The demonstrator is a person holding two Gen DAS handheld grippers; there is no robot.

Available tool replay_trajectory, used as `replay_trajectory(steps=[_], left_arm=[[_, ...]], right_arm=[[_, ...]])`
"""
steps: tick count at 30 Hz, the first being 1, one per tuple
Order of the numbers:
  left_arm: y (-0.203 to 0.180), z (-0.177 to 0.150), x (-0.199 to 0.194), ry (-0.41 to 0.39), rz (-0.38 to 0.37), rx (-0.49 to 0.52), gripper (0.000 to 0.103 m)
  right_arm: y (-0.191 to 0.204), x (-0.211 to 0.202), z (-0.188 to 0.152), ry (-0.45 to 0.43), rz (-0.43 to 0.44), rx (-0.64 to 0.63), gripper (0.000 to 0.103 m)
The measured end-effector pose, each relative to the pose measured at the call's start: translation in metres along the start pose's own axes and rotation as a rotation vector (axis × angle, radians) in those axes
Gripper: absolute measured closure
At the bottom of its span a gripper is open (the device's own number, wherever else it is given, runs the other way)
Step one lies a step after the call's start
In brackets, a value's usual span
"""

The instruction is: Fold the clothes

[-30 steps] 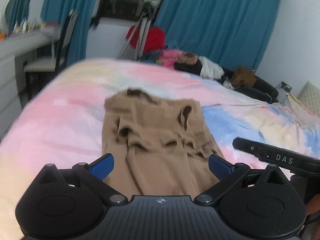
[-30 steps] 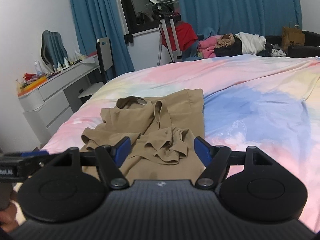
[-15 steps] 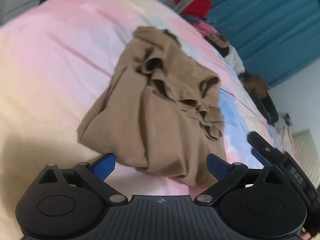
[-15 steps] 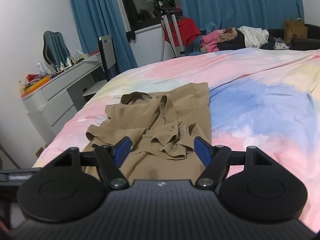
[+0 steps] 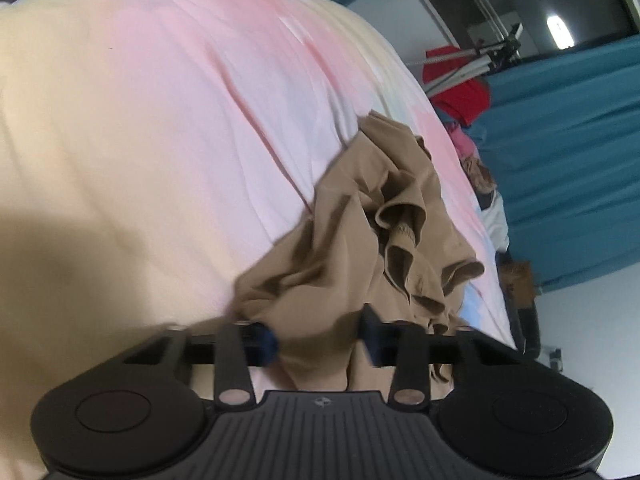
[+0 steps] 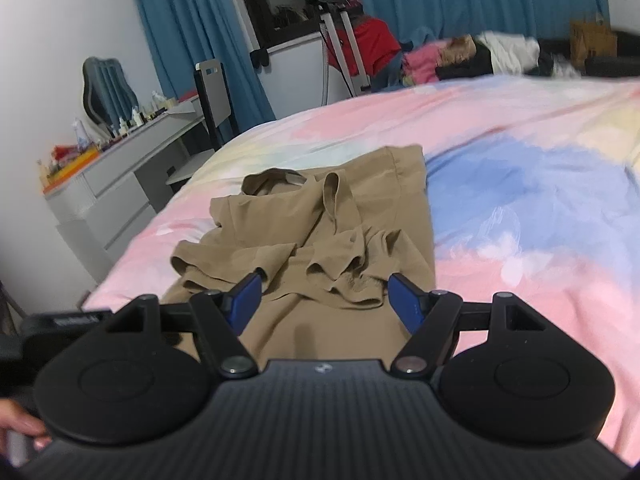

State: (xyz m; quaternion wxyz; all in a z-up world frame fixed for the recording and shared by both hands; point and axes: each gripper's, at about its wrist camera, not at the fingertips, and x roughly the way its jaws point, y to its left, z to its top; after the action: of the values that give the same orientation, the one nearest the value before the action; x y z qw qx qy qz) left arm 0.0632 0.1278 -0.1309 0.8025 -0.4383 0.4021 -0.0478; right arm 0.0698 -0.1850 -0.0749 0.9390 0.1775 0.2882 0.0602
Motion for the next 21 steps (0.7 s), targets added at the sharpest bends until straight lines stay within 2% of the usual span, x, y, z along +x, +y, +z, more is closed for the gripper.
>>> replay_trajectory(steps=[2,6,8,10,16,21], left_arm=[[0.001,0.002,-0.002,-0.01,-0.007,-0.011,0.085],[0.001,0.002,-0.006,-0.023,-0.015,-0.022,0.088],[0.002,0.002,-0.009,-0.031,-0.019,-0.023,0.089],[0.002,0.004,-0.012,-0.041,-0.028,-0.027,0.09],[-0.001,0.006,-0.024,-0.084,-0.036,-0.016,0.093],[0.0,0.006,-0.026,-0.094,-0.017,-0.016,0.093]], right_arm=[[-0.008,-0.001,0.0,0.052,0.081,0.11,0.03],[-0.027,0.009,-0.016,0.223,0.291,0.405,0.029],[-0.032,0.021,-0.031,0.32,0.353,0.524,0.029],[-0.036,0.034,-0.045,0.404,0.375,0.61,0.029],[-0.057,0.044,-0.065,0.411,0.255,0.765,0.031],[-0.083,0.034,-0.065,0.298,0.109,0.856,0.041]])
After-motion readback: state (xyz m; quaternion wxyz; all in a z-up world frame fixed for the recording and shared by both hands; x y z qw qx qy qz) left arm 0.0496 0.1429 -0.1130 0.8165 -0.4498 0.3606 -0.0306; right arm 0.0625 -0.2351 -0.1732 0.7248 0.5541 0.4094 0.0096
